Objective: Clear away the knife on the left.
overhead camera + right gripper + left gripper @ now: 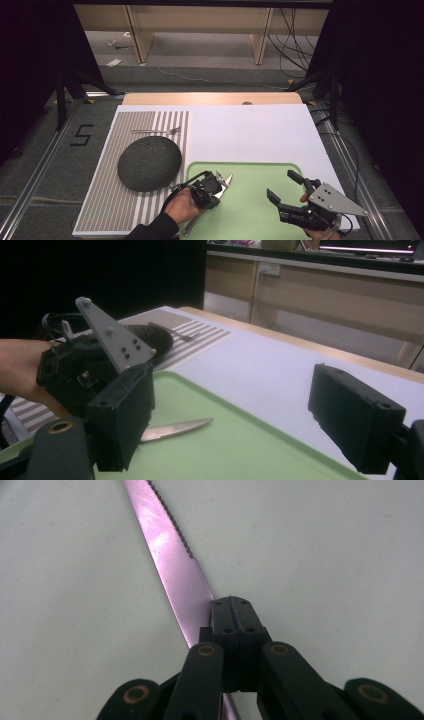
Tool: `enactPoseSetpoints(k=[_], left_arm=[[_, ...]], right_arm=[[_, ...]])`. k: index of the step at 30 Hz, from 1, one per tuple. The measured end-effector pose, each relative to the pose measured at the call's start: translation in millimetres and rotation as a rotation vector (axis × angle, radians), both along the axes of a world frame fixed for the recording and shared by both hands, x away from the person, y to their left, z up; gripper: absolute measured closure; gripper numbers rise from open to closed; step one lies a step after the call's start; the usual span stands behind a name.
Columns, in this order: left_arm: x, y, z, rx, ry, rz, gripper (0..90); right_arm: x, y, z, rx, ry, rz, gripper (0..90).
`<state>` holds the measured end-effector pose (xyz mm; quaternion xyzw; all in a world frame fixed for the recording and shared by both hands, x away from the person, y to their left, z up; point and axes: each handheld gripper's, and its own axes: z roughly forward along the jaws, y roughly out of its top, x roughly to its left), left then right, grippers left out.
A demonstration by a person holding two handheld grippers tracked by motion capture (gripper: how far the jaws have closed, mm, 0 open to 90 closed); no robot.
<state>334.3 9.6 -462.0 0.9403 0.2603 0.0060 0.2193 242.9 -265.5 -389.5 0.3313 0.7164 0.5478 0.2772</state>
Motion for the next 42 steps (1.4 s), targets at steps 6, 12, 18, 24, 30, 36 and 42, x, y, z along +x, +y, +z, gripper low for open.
enactPoseSetpoints(k=[6, 12, 18, 24, 30, 36, 42], left_arm=[[2.8, 11.5, 0.3, 0.017, -0.015, 0.036, 89.5], [3.4, 19.5, 0.6, 0.035, -0.025, 0.059, 89.6], [4.0, 28.8, 0.7, 0.043, -0.025, 0.088, 89.6], [2.3, 34.2, 1.2, 0.058, -0.025, 0.098, 89.6], [2.5, 41.7, 1.7, 0.07, -0.017, 0.108, 89.6], [2.5, 45.7, 1.6, 0.067, -0.01, 0.115, 89.6], [2.3, 48.6, 1.5, 0.064, -0.003, 0.113, 89.5]], right_arm=[[-0.1, 0.1, 0.0, -0.001, 0.0, 0.0, 19.6], [-0.1, 0.2, -0.1, -0.002, -0.001, 0.002, 19.6], [-0.1, 0.2, -0.2, -0.002, -0.001, 0.002, 19.6], [0.1, 0.1, -0.4, -0.001, 0.0, 0.002, 19.6], [-0.1, 0.4, -0.3, -0.001, 0.0, 0.002, 19.6], [-0.1, 0.1, -0.2, 0.0, 0.0, 0.003, 19.6], [-0.3, 0.1, -0.1, -0.001, -0.001, 0.004, 19.6]])
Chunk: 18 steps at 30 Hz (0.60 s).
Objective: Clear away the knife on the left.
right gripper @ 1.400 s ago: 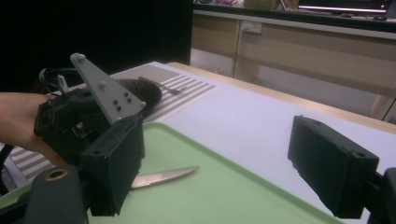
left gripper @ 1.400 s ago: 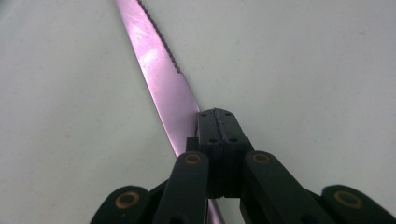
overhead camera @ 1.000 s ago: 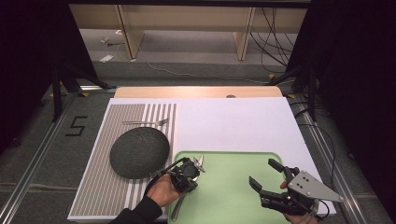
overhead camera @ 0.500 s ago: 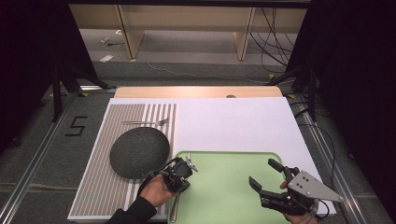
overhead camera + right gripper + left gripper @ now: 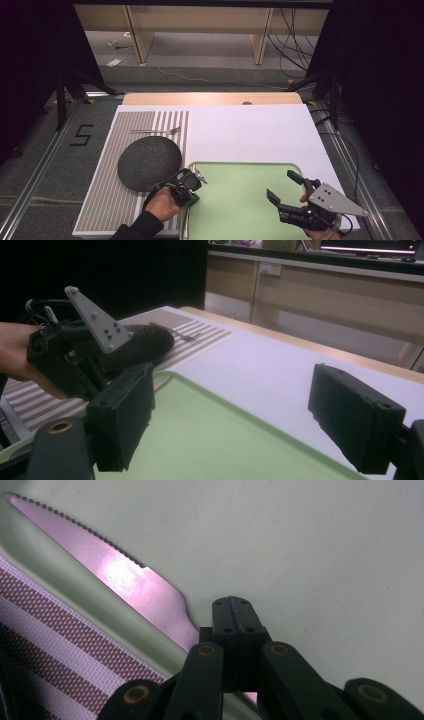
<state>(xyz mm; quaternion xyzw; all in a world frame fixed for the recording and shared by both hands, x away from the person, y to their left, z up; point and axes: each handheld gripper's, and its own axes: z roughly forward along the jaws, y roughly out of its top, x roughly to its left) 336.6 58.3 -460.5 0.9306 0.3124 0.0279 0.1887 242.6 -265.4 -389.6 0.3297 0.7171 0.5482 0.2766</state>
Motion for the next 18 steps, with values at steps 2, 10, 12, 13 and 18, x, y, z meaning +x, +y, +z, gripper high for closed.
enactPoseSetpoints(k=[2, 10, 12, 13, 18], left_arm=[[0.1, 0.4, 0.0, -0.003, 0.003, 0.0, 89.5], [1.5, 1.9, 2.3, -0.034, 0.035, -0.016, 76.7], [1.6, 2.4, 3.2, -0.052, 0.038, -0.018, 69.0], [1.3, 2.6, 4.3, -0.065, 0.031, -0.017, 67.6], [-0.5, 1.2, 6.5, -0.097, 0.008, -0.036, 54.3]], right_arm=[[0.1, -0.1, 0.0, 0.0, 0.001, -0.001, 19.6], [0.2, 0.3, 0.0, 0.0, -0.001, 0.003, 19.6], [0.3, 0.3, 0.1, 0.001, 0.0, 0.004, 19.6], [0.2, 0.4, 0.1, 0.001, 0.002, 0.004, 19.6], [0.4, 0.2, 0.0, 0.001, 0.0, 0.004, 19.6]])
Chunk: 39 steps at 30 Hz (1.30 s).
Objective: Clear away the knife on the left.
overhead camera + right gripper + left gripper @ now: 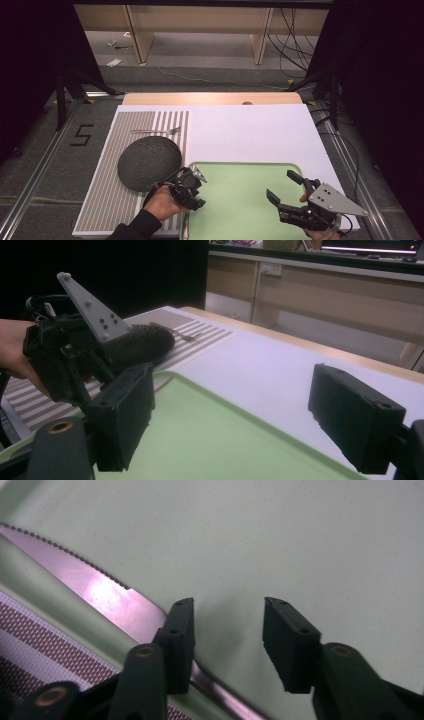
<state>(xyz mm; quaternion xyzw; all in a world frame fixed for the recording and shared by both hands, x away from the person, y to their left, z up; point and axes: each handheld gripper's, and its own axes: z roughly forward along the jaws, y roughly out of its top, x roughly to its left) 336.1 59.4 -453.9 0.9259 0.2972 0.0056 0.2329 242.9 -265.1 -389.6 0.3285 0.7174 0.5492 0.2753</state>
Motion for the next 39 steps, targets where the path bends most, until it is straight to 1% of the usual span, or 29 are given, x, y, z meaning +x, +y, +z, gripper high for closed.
enactPoseSetpoints(k=[3, 4, 6, 8, 11, 15, 17, 18, 19, 20, 22, 24, 25, 26, 27, 28, 30, 34, 39], left_arm=[[-0.7, -0.3, 0.6, -0.014, -0.008, -0.015, 48.1], [-1.3, -0.5, 1.0, -0.023, -0.007, -0.013, 45.5], [-1.5, -0.2, 2.9, -0.043, -0.02, -0.029, 42.2], [-2.2, -0.2, 4.3, -0.064, -0.029, -0.031, 37.5], [-2.5, 0.5, 6.1, -0.082, -0.045, -0.034, 32.9], [-2.4, 3.1, 10.0, -0.125, -0.07, -0.019, 28.3], [-2.6, 5.0, 12.5, -0.152, -0.084, -0.01, 27.8], [-2.8, 6.6, 14.4, -0.161, -0.099, -0.011, 27.3], [-3.3, 7.4, 15.5, -0.173, -0.106, -0.005, 27.1], [-3.4, 9.0, 17.2, -0.186, -0.114, -0.008, 27.1], [-5.0, 12.0, 21.1, -0.217, -0.142, -0.002, 27.0], [-6.3, 15.7, 25.1, -0.259, -0.165, 0.005, 26.9], [-7.5, 18.0, 27.4, -0.289, -0.18, 0.009, 26.4], [-8.1, 19.5, 28.7, -0.303, -0.19, 0.01, 26.0], [-9.4, 22.5, 31.2, -0.327, -0.208, 0.016, 25.8], [-10.0, 23.4, 31.9, -0.336, -0.215, 0.02, 25.6], [-12.0, 27.2, 34.8, -0.372, -0.241, 0.021, 25.4], [-15.0, 30.9, 37.3, -0.421, -0.263, 0.017, 24.5], [-17.2, 38.9, 41.0, -0.493, -0.292, 0.028, 24.2]], right_arm=[[-0.2, 0.2, 0.1, -0.001, 0.001, 0.001, 19.6], [-0.2, 0.2, 0.1, -0.002, 0.001, 0.001, 19.6], [-0.1, 0.1, 0.0, -0.002, 0.001, 0.0, 19.6], [0.0, 0.1, 0.0, -0.002, 0.001, 0.0, 19.6], [-0.1, 0.1, 0.0, -0.002, 0.001, 0.0, 19.6], [-0.1, 0.1, 0.0, -0.002, 0.001, 0.001, 19.6], [-0.1, 0.1, 0.0, -0.001, 0.001, 0.001, 19.6], [-0.1, 0.0, 0.0, -0.001, 0.001, 0.001, 19.6], [-0.1, 0.0, 0.0, -0.001, -0.001, 0.0, 19.6], [-0.1, -0.1, 0.1, -0.001, 0.0, 0.001, 19.6], [0.1, 0.0, 0.0, -0.001, 0.0, 0.0, 19.6], [0.1, -0.1, 0.1, -0.003, 0.002, 0.001, 19.6], [0.3, 0.1, 0.0, -0.002, 0.001, 0.001, 19.6], [0.3, 0.1, -0.1, -0.003, 0.002, 0.002, 19.6], [0.3, 0.0, -0.2, -0.003, 0.002, 0.002, 19.7], [0.2, -0.4, -0.3, -0.002, 0.0, 0.0, 19.7], [-0.3, -1.0, -0.2, 0.002, 0.002, -0.003, 19.7], [-0.5, -1.7, 0.1, 0.001, 0.002, -0.006, 19.7], [-0.9, -0.7, -0.1, -0.003, 0.002, -0.003, 19.6]])
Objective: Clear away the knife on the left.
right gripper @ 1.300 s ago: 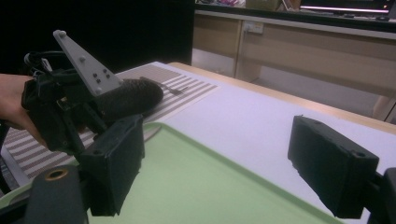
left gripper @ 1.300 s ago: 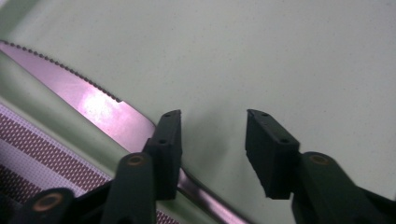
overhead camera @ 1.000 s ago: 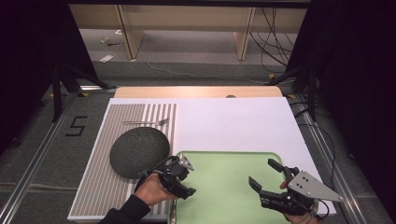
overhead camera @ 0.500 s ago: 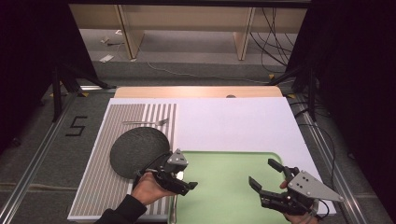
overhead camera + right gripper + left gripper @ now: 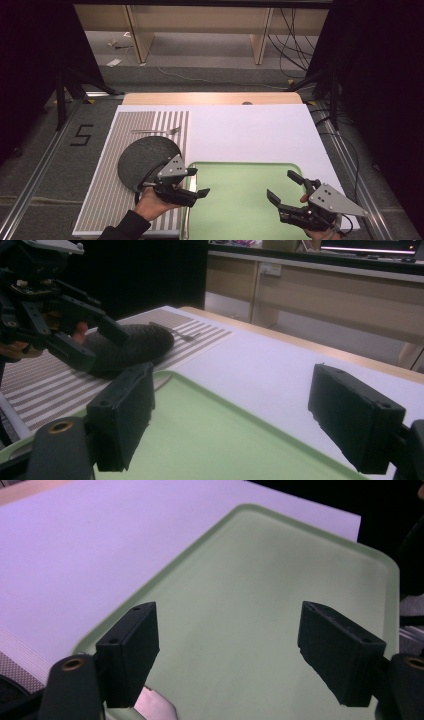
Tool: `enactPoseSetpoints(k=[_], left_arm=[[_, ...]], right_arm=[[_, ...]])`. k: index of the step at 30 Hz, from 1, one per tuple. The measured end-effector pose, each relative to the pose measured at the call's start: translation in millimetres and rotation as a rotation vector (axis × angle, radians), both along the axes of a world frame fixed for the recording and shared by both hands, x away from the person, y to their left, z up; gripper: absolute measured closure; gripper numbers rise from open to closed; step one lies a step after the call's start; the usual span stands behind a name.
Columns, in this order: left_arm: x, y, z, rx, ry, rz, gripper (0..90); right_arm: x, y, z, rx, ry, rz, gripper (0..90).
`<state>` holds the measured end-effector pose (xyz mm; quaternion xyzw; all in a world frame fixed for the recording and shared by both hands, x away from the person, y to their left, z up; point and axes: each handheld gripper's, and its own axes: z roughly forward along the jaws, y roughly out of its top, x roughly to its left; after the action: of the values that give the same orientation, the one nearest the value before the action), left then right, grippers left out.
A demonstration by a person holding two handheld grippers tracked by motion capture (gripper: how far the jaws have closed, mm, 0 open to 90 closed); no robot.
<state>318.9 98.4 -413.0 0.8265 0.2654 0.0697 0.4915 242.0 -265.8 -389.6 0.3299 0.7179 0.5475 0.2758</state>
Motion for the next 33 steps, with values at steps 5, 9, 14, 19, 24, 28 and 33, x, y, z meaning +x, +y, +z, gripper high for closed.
enactPoseSetpoints(k=[5, 9, 14, 19, 24, 28, 33], left_arm=[[-1.6, 8.5, 2.3, -0.046, -0.017, 0.023, 24.2], [-4.8, 15.3, 3.9, -0.066, -0.04, 0.037, 24.3], [-9.0, 24.6, 5.8, -0.117, -0.061, 0.055, 24.2], [-11.1, 30.6, 6.1, -0.145, -0.064, 0.075, 22.3], [-13.4, 35.0, 6.5, -0.157, -0.073, 0.094, 18.5], [-15.8, 38.1, 6.7, -0.159, -0.083, 0.102, 16.9], [-19.8, 39.9, 7.7, -0.164, -0.099, 0.103, 16.6]], right_arm=[[0.5, -0.6, -0.1, 0.005, -0.002, -0.002, 19.7], [0.2, -0.5, 0.0, 0.0, 0.0, 0.0, 19.6], [0.2, 0.0, 0.1, 0.001, 0.0, 0.001, 19.7], [0.6, 1.3, -0.1, 0.0, -0.001, 0.003, 19.7], [1.2, 1.0, -0.1, 0.001, 0.0, 0.005, 19.7], [1.2, 1.3, -0.1, 0.0, 0.0, 0.005, 19.6], [1.2, 1.4, -0.2, 0.0, 0.001, 0.005, 19.7]])
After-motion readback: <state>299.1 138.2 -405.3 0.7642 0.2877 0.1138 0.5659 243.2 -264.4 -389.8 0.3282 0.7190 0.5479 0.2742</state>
